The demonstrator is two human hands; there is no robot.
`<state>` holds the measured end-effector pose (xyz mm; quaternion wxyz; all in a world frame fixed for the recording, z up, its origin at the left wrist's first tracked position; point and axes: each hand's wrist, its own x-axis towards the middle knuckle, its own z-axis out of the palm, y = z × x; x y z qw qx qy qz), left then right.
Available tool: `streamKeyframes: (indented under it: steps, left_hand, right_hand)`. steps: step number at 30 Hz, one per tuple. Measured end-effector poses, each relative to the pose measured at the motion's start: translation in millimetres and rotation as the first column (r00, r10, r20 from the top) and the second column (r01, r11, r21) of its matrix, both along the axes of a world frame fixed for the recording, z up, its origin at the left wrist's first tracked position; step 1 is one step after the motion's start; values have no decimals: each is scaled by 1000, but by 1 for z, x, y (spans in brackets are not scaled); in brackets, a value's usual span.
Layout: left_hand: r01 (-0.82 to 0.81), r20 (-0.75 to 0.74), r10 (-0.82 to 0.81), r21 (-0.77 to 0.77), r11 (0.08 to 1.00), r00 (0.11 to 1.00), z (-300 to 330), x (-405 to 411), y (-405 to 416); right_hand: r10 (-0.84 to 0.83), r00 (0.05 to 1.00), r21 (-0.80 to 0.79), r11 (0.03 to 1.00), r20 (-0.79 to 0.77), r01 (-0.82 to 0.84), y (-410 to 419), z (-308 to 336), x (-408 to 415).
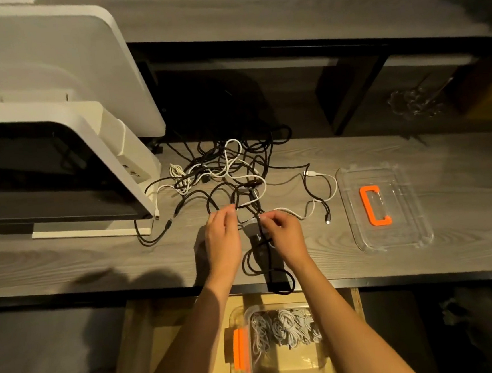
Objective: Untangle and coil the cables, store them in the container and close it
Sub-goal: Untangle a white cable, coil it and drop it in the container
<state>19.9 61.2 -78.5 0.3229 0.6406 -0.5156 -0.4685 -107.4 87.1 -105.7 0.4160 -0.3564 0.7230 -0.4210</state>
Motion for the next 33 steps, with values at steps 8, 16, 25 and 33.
streamKeyframes:
  steps: [8, 16, 25, 33]
  left_hand:
    - [325, 32, -324, -168, 931, 945, 19, -19, -25]
    - [435, 101, -426, -324, 841, 899, 46, -20, -18]
    - [535, 63, -535, -200, 820, 843, 90, -13, -17]
    - [168, -193, -226, -277, 946, 955, 127, 0, -2]
  right_hand:
    - [-154, 980, -296, 937, 125, 185, -4, 60, -10]
    - [-188, 944, -365, 888, 270, 281, -10, 132, -24]
    - [-98, 923, -566, 764, 373, 310, 5, 235, -31]
    - [-83, 917, -542, 784, 390, 302, 27, 257, -28]
